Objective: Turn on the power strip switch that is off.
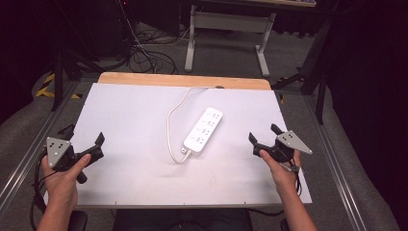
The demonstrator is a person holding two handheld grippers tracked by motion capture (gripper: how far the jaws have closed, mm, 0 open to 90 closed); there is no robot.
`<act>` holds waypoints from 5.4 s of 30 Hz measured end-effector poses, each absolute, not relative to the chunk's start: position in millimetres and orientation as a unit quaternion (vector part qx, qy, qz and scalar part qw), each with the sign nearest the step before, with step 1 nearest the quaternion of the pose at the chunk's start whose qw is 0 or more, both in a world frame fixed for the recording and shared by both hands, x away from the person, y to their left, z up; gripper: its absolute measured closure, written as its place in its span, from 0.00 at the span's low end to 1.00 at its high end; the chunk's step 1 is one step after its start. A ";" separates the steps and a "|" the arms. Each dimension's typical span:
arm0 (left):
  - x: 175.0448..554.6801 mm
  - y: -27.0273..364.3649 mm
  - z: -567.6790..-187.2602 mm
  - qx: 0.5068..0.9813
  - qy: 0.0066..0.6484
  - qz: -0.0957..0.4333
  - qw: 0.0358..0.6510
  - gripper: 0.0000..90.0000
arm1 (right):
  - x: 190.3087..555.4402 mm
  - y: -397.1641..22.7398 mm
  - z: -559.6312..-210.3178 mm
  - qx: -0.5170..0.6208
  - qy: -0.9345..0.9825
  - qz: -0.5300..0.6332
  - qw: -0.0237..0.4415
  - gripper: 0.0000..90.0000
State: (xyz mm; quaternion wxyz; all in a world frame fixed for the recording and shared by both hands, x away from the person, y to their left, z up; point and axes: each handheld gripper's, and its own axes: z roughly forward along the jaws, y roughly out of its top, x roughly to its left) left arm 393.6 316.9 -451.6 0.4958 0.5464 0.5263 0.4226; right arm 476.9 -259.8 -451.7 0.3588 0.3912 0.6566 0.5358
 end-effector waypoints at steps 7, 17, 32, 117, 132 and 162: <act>394.3 315.9 -451.7 0.548 0.525 0.419 0.499 0.04 | 476.5 -259.7 -451.9 0.391 0.657 0.534 0.360 0.11; 394.8 317.1 -451.9 0.548 0.527 0.416 0.499 0.05 | 475.7 -260.4 -450.5 0.391 0.650 0.540 0.365 0.51; 395.5 317.1 -451.7 0.549 0.526 0.416 0.499 0.05 | 469.1 -262.8 -441.6 0.353 0.658 0.543 0.385 1.00; 398.2 314.7 -455.2 0.579 0.514 0.398 0.492 0.07 | 608.5 -86.0 -456.9 0.383 0.837 0.347 0.182 1.00; 399.2 314.9 -456.0 0.579 0.516 0.394 0.493 0.07 | 606.9 -81.2 -455.8 0.378 0.841 0.331 0.202 1.00; 399.8 314.8 -457.1 0.583 0.518 0.390 0.489 0.08 | 606.8 -79.6 -454.9 0.384 0.839 0.328 0.203 1.00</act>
